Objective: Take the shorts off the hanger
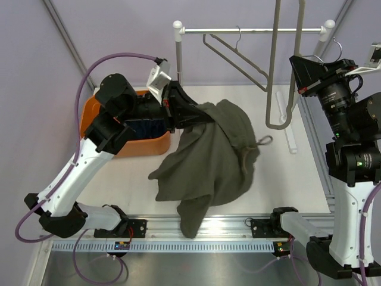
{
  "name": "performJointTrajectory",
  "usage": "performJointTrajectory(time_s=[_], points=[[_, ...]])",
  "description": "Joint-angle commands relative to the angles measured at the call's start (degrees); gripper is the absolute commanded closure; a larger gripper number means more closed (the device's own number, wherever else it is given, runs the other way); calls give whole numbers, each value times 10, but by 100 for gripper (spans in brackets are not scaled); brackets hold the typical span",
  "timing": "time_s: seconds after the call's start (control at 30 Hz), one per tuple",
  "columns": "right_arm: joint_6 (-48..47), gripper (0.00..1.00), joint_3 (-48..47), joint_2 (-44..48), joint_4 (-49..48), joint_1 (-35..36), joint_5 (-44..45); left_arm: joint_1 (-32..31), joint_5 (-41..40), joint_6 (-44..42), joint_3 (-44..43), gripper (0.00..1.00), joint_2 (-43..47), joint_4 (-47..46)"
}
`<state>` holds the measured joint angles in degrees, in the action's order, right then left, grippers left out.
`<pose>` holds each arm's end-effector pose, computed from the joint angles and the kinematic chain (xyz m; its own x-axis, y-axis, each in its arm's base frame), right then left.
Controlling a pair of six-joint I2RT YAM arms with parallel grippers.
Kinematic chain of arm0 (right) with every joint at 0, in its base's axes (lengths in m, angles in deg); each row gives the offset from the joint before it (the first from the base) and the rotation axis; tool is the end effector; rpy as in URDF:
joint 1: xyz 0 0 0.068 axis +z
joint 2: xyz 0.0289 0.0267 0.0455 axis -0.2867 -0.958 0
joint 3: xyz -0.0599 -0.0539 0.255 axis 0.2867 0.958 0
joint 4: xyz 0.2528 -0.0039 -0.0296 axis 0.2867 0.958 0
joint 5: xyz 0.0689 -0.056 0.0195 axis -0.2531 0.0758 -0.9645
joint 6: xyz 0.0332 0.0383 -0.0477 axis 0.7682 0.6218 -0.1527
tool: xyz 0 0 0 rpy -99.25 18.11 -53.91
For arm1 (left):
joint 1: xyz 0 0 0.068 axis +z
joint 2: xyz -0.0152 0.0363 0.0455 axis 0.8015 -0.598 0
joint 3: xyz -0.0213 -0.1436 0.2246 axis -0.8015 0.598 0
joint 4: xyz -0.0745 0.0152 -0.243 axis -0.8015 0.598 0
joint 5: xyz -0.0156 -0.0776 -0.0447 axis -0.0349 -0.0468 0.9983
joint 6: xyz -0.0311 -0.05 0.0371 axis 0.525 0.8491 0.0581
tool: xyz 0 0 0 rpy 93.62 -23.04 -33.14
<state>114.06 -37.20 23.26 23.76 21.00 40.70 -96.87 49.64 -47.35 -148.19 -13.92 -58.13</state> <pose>0.1451 0.0247 0.5753 0.1675 0.4963 -0.8518 -0.4391 0.8112 0.3863 0.1487 -0.2054 0.5377 -0.1438 -0.1344 -0.9804 0.9768 -0.1783 -0.1188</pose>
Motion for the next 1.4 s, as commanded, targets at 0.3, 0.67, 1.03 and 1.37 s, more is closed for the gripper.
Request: performJointTrajectory(time_s=[0.3,0.67,1.03,1.37], points=[[-66,100,-66,12,69,-2,59,126,-504,-167,-227,100,22,59],[-87,100,-63,14,110,-3,30,172,-695,-373,-147,100,-36,-269],[-106,100,-13,26,119,-2,29,296,-748,-283,13,100,-112,-351],[-142,100,-77,3,244,-2,22,325,-737,-176,47,100,-120,-274]])
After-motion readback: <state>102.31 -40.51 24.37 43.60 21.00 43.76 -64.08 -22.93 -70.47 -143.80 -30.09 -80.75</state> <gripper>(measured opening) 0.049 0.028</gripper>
